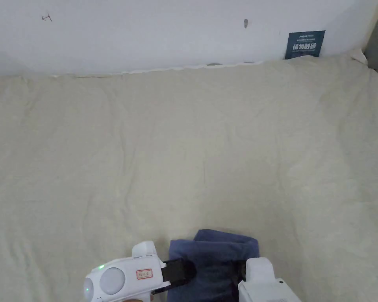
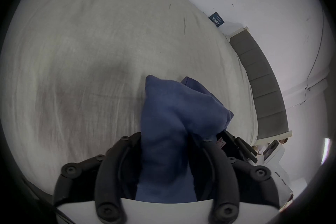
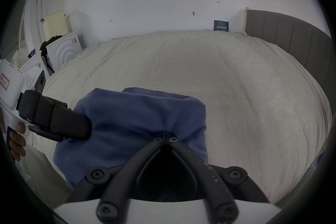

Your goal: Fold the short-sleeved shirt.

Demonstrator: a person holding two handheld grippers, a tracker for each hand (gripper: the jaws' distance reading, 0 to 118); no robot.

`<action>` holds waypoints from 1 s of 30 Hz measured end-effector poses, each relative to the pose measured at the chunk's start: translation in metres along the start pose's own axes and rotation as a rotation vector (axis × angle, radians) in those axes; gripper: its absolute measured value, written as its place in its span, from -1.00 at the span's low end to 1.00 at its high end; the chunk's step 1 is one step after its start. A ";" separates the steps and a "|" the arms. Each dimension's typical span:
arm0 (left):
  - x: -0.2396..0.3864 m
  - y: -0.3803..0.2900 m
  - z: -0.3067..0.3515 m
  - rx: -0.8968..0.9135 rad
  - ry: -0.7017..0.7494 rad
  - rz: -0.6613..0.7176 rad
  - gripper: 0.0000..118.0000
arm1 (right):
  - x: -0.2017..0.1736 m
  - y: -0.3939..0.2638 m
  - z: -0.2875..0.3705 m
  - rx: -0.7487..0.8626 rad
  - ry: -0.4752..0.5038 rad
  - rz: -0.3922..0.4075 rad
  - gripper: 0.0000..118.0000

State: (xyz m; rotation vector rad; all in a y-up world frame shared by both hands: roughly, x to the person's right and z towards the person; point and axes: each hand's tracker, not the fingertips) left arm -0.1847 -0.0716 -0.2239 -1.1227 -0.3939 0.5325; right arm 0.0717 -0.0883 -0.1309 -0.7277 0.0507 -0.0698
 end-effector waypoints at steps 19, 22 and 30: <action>-0.095 0.102 0.148 0.155 0.281 -0.153 -0.66 | -0.035 0.103 0.058 0.238 0.050 0.107 -0.97; -0.146 0.132 0.183 0.193 0.419 -0.165 -0.66 | -0.049 0.118 0.058 0.265 0.062 0.101 -0.97; -0.274 0.198 0.253 0.215 0.735 -0.119 -0.66 | -0.088 0.156 0.037 0.307 0.066 0.102 -0.97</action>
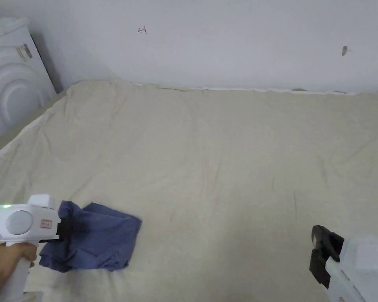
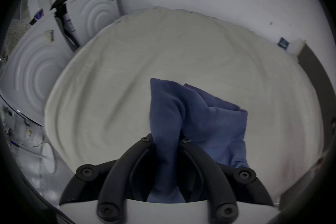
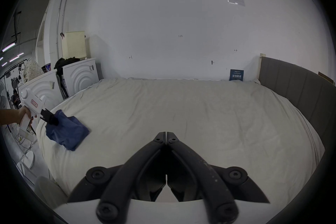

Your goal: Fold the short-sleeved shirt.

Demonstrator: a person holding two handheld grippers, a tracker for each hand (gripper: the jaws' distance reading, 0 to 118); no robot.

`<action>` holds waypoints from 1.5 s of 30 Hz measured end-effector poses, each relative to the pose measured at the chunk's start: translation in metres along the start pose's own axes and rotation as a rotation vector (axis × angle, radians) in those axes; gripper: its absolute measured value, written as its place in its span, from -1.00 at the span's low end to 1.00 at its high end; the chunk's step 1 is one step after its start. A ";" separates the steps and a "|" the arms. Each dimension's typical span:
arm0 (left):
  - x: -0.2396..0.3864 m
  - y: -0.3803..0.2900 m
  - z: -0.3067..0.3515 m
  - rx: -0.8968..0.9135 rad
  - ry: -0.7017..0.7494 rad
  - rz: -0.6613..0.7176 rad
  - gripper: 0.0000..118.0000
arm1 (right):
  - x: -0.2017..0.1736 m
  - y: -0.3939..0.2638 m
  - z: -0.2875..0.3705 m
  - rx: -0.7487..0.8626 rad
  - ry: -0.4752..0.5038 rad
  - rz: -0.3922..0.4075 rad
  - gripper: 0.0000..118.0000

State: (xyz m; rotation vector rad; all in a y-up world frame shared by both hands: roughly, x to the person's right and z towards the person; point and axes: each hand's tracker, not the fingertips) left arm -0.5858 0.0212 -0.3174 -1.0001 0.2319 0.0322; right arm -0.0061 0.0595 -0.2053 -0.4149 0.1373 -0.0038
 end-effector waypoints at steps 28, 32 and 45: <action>0.126 0.006 0.225 0.631 -0.016 0.043 0.74 | 0.046 0.090 0.074 0.239 -0.105 0.034 -0.97; 0.185 -0.010 0.278 0.807 -0.039 -0.021 0.75 | 0.069 0.108 0.102 0.319 -0.163 0.054 -0.97; 0.320 -0.061 0.304 1.010 -0.223 -0.022 -0.67 | 0.125 0.122 0.153 0.423 -0.286 0.079 -0.97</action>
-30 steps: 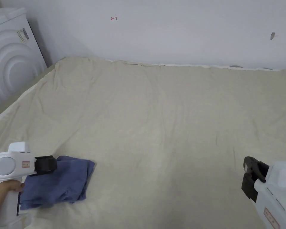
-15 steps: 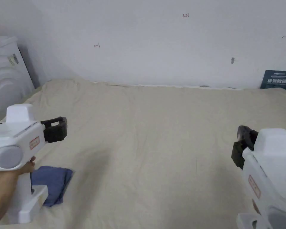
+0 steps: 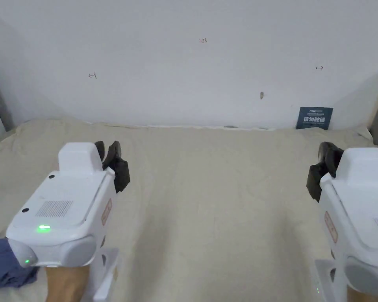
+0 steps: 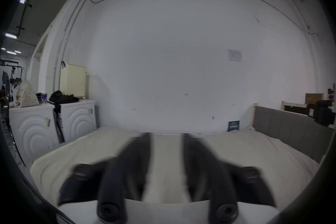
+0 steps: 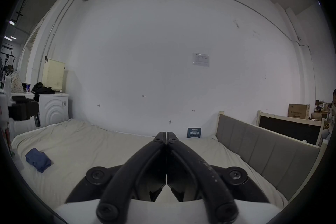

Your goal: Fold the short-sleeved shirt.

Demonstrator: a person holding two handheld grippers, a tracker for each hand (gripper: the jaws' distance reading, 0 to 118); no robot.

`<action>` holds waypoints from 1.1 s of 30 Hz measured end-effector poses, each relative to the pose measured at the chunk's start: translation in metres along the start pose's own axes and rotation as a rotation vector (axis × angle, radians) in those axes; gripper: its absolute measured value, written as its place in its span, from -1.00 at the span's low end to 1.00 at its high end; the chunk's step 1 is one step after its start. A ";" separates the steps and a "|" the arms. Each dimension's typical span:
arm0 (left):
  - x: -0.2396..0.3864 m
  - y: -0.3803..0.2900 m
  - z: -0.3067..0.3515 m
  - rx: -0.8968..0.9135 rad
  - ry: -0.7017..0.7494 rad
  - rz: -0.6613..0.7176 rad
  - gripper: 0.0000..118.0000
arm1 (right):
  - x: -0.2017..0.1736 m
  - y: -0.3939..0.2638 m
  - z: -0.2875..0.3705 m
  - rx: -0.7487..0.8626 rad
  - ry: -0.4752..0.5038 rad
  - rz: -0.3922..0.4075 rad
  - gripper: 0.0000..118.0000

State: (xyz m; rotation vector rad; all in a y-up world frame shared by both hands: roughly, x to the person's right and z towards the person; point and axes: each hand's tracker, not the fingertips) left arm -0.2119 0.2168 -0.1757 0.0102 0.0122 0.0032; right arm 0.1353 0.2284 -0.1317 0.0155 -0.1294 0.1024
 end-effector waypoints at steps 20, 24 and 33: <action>0.030 -0.013 -0.001 0.011 -0.055 -0.036 -1.00 | 0.006 -0.005 0.008 0.008 -0.016 0.007 -0.97; 0.029 -0.014 -0.002 0.009 -0.057 -0.035 -1.00 | 0.006 -0.005 0.008 0.009 -0.017 0.006 -0.97; 0.031 -0.014 -0.002 0.008 -0.062 -0.026 -1.00 | 0.002 -0.004 0.010 0.007 -0.008 0.007 -0.97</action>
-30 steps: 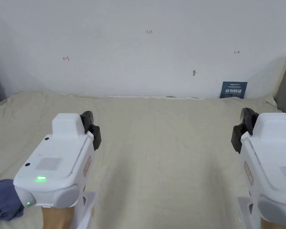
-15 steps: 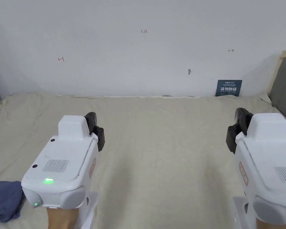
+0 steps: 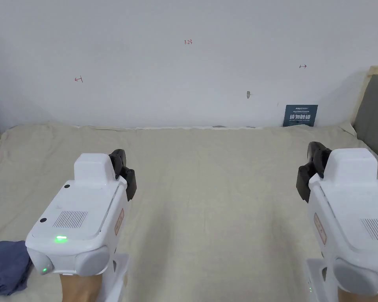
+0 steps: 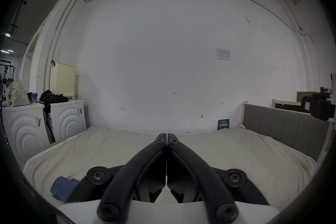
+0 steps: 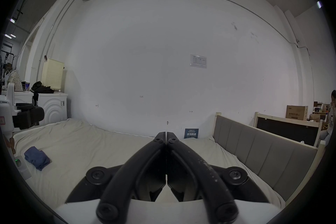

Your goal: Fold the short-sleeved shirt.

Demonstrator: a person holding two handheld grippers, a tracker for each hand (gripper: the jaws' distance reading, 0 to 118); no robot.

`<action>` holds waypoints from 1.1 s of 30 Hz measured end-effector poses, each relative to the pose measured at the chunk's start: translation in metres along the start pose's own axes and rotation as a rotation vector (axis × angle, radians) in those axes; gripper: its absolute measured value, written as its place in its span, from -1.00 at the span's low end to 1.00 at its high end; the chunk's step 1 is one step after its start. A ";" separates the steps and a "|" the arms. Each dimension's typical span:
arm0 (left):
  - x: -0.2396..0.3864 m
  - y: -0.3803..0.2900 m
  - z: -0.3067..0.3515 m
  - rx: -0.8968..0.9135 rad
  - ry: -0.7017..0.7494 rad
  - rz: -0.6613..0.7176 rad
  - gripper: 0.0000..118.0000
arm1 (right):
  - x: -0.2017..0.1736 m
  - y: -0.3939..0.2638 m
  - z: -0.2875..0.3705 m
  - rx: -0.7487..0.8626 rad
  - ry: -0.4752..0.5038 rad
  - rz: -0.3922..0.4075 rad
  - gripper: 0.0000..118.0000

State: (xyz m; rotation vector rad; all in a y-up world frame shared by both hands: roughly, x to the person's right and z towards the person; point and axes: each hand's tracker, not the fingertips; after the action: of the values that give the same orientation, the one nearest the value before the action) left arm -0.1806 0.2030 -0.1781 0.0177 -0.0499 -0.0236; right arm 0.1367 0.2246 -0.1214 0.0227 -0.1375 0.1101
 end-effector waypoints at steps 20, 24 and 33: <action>-0.003 -0.002 0.003 -0.010 -0.008 0.000 -1.00 | 0.001 0.000 0.005 0.001 0.004 0.001 -0.97; -0.002 -0.002 0.003 -0.010 -0.011 0.000 -1.00 | 0.001 0.000 0.006 -0.001 0.002 0.000 -0.97; -0.004 -0.002 0.004 -0.005 -0.016 0.001 -0.68 | 0.001 -0.001 0.007 0.000 -0.005 -0.005 -0.90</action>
State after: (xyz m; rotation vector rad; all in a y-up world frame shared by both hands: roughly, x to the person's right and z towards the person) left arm -0.1850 0.2005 -0.1749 0.0127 -0.0660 -0.0228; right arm 0.1367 0.2238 -0.1141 0.0230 -0.1424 0.1053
